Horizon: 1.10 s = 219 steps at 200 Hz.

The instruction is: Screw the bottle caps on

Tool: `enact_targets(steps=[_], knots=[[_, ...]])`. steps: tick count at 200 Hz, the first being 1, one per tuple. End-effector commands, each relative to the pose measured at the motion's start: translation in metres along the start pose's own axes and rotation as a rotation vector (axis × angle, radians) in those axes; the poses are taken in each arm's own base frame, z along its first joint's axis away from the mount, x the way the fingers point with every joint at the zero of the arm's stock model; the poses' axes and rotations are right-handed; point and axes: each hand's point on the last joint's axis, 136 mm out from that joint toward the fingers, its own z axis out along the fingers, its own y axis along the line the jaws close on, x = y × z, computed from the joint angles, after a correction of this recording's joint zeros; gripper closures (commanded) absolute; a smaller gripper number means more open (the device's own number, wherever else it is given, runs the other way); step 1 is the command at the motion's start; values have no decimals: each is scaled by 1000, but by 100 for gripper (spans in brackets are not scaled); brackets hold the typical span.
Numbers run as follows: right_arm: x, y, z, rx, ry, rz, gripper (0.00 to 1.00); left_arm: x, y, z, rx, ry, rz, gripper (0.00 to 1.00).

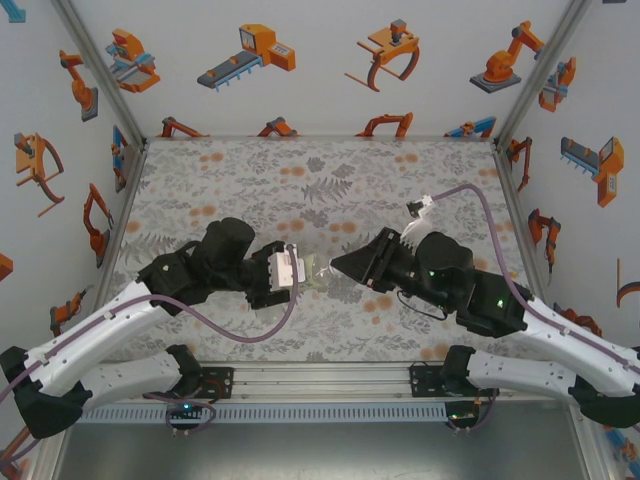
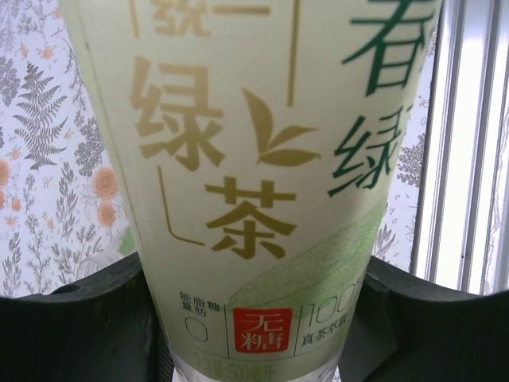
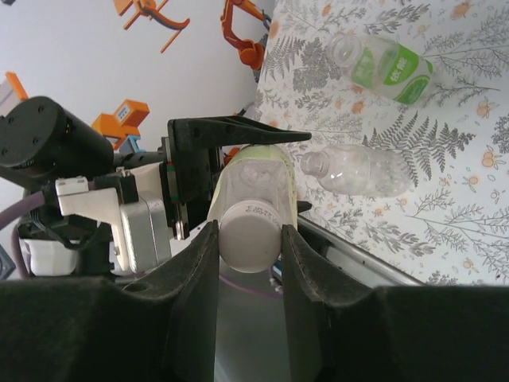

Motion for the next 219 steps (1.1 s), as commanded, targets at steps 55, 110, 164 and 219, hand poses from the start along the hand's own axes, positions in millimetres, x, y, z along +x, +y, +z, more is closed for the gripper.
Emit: enact_targets(steps=[55, 110, 164, 219], knots=[[-34, 65, -47, -216, -149, -608, 43, -32, -20, -19, 97, -148, 74, 100], [22, 104, -64, -548, -5, -1227, 43, -28, -39, -27, 193, -133, 42, 100], [61, 94, -60, -699, 125, -1501, 44, -29, -44, -29, 214, -146, 25, 100], [67, 82, -50, -684, 133, -1514, 49, -28, -44, -28, 211, -148, 27, 100]])
